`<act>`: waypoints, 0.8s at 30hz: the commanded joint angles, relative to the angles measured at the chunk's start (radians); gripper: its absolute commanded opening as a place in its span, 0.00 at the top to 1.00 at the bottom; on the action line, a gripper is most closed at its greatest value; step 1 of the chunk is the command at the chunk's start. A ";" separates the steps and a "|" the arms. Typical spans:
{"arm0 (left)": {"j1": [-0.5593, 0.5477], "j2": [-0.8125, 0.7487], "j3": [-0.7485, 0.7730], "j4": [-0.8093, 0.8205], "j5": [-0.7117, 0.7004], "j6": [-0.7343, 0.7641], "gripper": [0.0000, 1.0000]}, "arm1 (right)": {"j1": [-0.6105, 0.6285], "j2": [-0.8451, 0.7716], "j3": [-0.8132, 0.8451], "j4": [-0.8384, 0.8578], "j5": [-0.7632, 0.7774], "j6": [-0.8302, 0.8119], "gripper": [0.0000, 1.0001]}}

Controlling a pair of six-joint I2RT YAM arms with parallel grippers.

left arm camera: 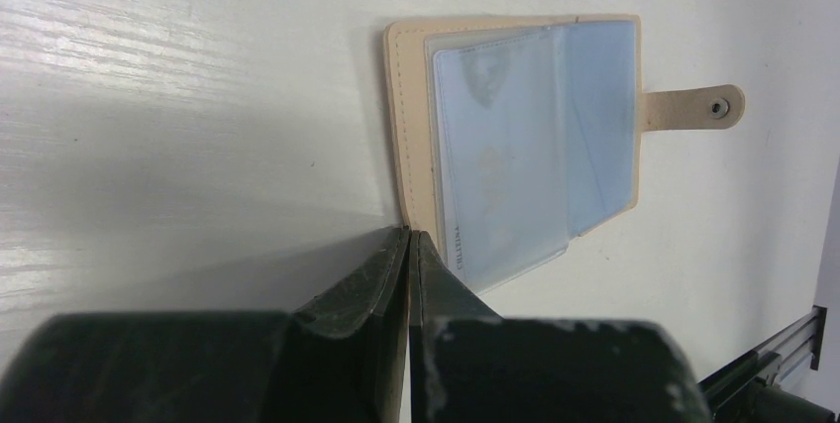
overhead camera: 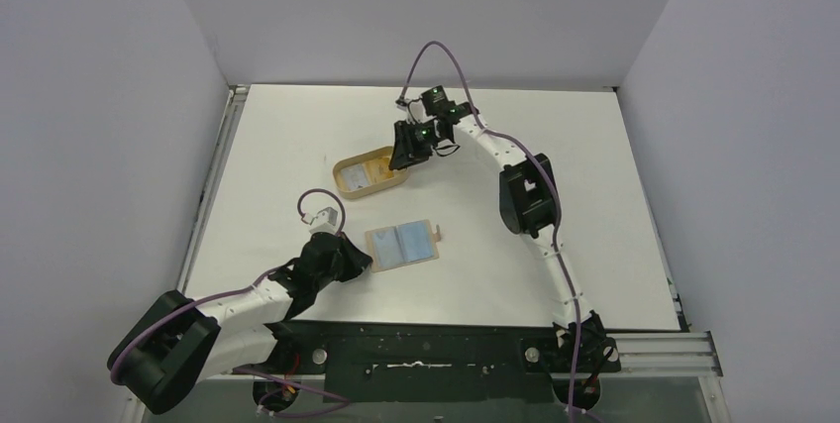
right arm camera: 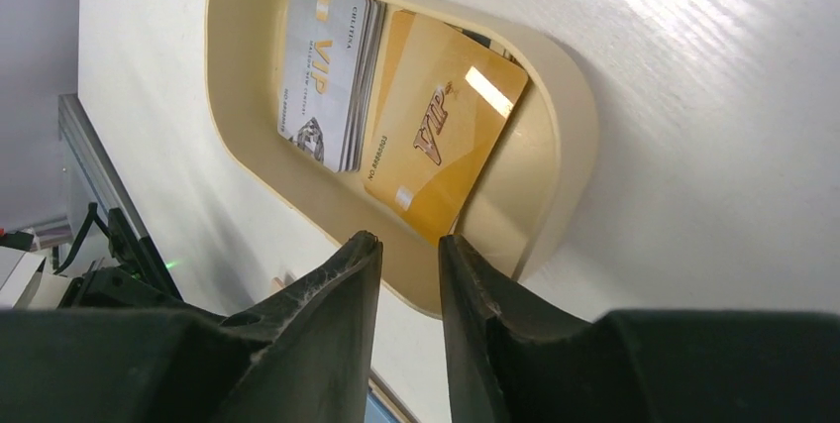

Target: Take the credit cards out of the card holder

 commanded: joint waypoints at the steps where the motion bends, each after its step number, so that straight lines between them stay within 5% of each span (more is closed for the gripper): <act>1: 0.005 0.017 0.004 -0.069 -0.002 0.021 1.00 | -0.020 -0.127 0.080 -0.022 0.009 -0.002 0.66; 9: 0.005 -0.020 0.023 -0.123 -0.009 0.040 1.00 | -0.059 -0.299 0.045 0.063 -0.093 0.056 0.53; 17: 0.004 -0.064 0.012 -0.136 -0.006 0.030 1.00 | -0.102 -0.597 -0.318 0.205 -0.110 0.092 0.51; 21: 0.002 -0.071 0.044 -0.174 -0.001 0.050 1.00 | -0.077 -0.730 -0.521 0.188 0.009 0.056 0.47; 24: 0.001 -0.071 0.082 -0.211 0.006 0.074 1.00 | 0.023 -0.779 -0.582 0.044 0.267 -0.055 0.47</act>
